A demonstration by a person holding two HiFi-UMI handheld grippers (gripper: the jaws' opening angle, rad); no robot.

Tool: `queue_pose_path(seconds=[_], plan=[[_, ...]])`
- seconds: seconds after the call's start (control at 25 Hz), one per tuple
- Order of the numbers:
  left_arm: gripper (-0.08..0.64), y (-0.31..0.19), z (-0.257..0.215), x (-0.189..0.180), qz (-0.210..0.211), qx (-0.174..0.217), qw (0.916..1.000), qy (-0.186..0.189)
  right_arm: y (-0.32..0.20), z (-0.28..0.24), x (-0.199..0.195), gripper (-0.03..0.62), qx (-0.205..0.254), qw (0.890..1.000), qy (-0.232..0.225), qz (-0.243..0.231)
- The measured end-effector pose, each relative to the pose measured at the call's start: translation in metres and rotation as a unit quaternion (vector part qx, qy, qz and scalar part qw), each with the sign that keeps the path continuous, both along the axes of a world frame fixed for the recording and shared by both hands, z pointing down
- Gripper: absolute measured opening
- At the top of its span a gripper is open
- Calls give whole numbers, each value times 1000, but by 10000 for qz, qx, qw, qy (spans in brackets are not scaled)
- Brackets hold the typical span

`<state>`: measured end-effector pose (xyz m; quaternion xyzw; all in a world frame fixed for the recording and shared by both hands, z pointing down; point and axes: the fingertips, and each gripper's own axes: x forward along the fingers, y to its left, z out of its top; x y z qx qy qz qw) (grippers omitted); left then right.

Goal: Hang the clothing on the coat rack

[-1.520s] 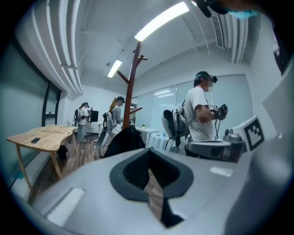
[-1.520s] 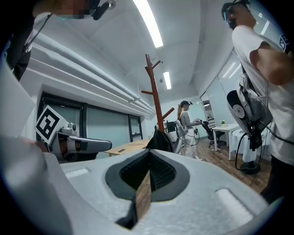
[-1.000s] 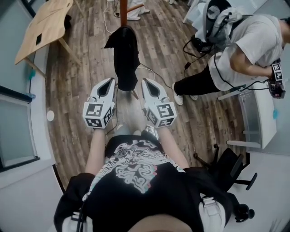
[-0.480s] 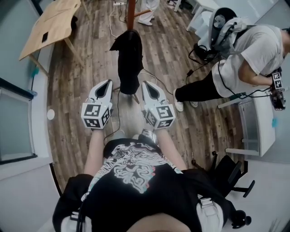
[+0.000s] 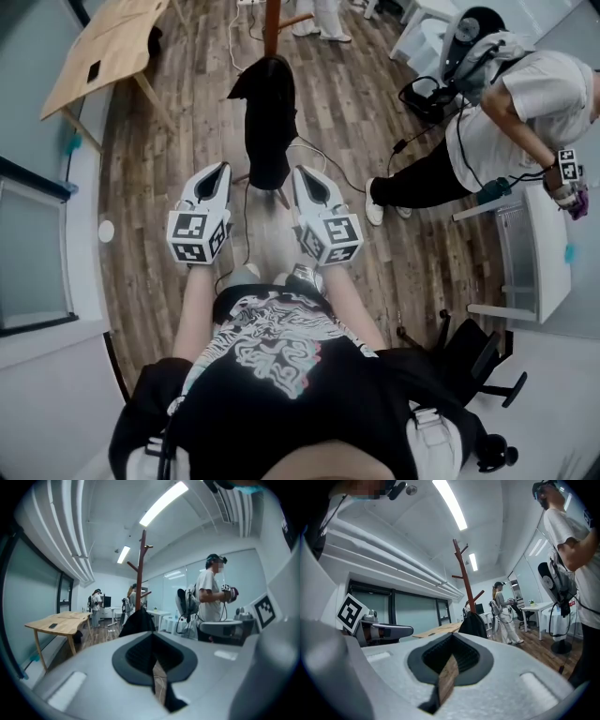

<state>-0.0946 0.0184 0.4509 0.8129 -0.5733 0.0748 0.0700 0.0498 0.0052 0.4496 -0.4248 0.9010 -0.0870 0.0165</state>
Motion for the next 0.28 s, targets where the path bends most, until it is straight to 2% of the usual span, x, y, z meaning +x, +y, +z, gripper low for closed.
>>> queue_pose_path(seconds=[0.28], plan=[[-11, -9, 6, -1, 29, -56, 10000, -71, -8, 5, 5, -2, -79, 9999, -55, 103]])
